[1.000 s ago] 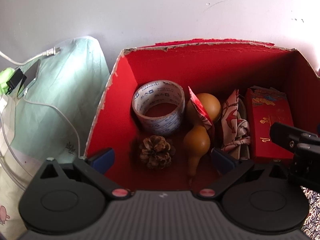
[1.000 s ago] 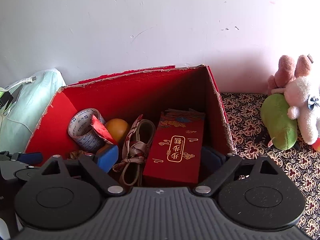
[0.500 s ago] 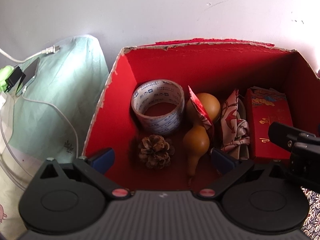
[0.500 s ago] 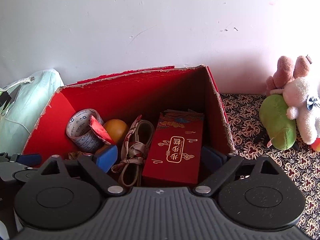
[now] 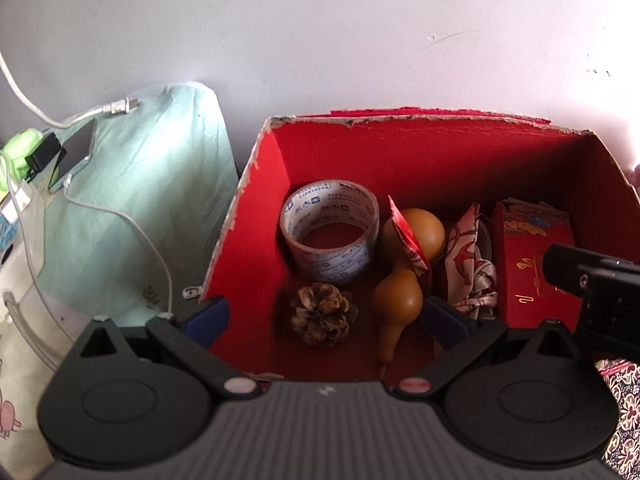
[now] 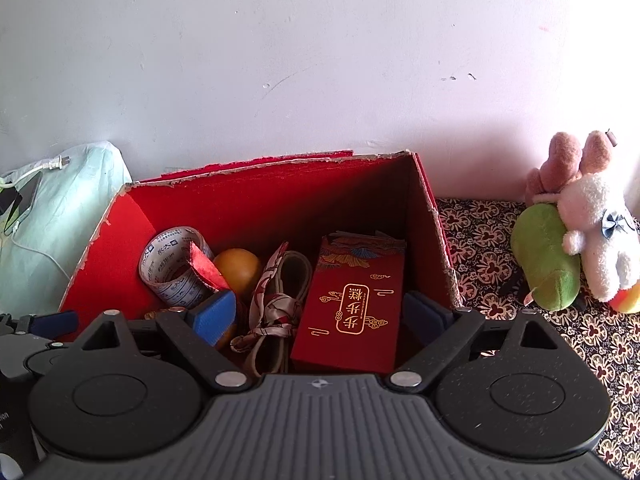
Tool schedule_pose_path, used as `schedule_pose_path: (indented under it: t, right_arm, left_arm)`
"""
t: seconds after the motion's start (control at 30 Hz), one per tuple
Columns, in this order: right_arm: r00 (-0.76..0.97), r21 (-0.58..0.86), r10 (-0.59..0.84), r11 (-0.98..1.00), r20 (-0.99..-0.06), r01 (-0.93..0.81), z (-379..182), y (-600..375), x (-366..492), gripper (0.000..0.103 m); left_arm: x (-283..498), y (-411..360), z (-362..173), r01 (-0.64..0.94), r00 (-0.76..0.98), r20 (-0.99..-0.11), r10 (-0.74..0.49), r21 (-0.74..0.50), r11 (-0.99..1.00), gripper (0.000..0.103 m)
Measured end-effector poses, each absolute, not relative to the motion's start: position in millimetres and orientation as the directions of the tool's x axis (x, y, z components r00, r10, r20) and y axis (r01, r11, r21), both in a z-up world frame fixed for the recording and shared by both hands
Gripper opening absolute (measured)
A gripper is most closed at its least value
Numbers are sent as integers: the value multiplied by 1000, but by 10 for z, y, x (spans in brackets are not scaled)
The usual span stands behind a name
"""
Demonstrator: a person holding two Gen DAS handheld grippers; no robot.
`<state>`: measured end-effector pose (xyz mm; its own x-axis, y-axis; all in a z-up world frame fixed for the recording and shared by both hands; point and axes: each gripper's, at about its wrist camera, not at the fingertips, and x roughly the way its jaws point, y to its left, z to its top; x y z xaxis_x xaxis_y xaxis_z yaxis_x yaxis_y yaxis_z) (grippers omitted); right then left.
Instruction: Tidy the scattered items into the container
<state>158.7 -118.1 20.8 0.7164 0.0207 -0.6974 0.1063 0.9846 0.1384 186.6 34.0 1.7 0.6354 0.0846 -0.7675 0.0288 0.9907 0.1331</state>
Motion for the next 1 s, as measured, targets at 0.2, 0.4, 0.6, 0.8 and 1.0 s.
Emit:
schedule_pose_path:
  t: [0.2, 0.4, 0.6, 0.8, 1.0]
  right_arm:
    - [712, 141, -3, 980, -702, 142, 225, -1248, 1537, 93]
    - [709, 123, -27, 979, -705, 160, 253, -1241, 1496, 93]
    - [698, 136, -9, 979, -716, 152, 287, -1249, 1478, 93]
    - [710, 131, -13, 980, -704, 148, 355, -1269, 1432, 93]
    - [707, 133, 4, 983, -707, 128, 356, -1256, 1399, 93]
  left_arm:
    - [1771, 357, 85, 25, 646, -759, 81, 127, 992, 102]
    - [1689, 388, 163, 20, 651, -756, 68, 107, 994, 102]
    - [1632, 383, 233, 21, 661, -747, 68, 109, 994, 102]
    - [1569, 357, 275, 24, 666, -743, 69, 114, 993, 102]
    - [1507, 332, 332, 29, 677, -733, 68, 119, 992, 102]
